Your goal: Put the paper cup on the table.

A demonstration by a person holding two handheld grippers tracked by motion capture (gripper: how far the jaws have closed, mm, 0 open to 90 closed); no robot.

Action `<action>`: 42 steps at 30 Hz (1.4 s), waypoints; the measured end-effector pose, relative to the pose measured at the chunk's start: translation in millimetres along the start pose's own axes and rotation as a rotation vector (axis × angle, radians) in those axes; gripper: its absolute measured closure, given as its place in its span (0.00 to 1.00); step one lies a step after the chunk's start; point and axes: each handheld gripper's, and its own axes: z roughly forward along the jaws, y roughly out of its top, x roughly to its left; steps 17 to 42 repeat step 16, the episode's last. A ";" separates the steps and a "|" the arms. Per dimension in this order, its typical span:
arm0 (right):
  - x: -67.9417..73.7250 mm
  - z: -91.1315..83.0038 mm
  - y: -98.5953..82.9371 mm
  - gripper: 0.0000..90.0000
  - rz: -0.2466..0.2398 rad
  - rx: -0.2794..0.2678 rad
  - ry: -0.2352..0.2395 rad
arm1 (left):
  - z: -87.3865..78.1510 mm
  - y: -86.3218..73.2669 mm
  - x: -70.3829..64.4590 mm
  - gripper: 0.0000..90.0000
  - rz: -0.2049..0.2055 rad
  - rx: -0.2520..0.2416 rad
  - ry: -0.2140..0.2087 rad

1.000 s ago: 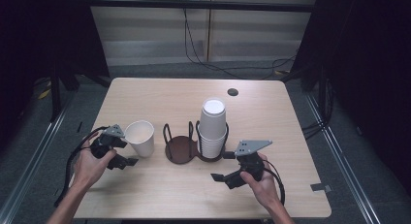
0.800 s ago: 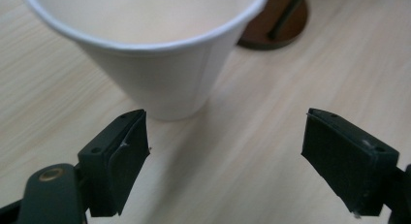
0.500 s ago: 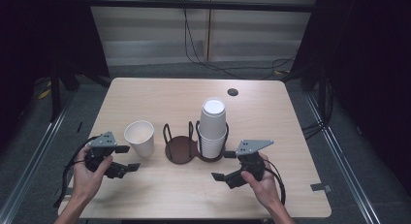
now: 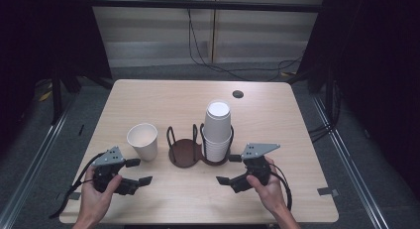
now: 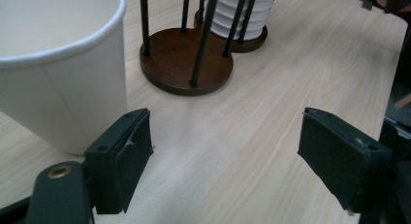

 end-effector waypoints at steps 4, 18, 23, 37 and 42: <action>0.8 0.0 0.0 0.16 0.001 -0.002 -0.002 | -1.7 -2.6 -15.3 0.19 0.030 -0.034 0.081; 5.5 0.2 -10.5 0.16 0.033 -0.051 -0.035 | 39.9 -0.5 -38.5 0.18 0.073 -0.093 0.015; 5.5 0.2 -10.5 0.16 0.033 -0.051 -0.035 | 39.9 -0.5 -38.5 0.18 0.073 -0.093 0.015; 5.5 0.2 -10.5 0.16 0.033 -0.051 -0.035 | 39.9 -0.5 -38.5 0.18 0.073 -0.093 0.015; 5.5 0.2 -10.5 0.16 0.033 -0.051 -0.035 | 39.9 -0.5 -38.5 0.18 0.073 -0.093 0.015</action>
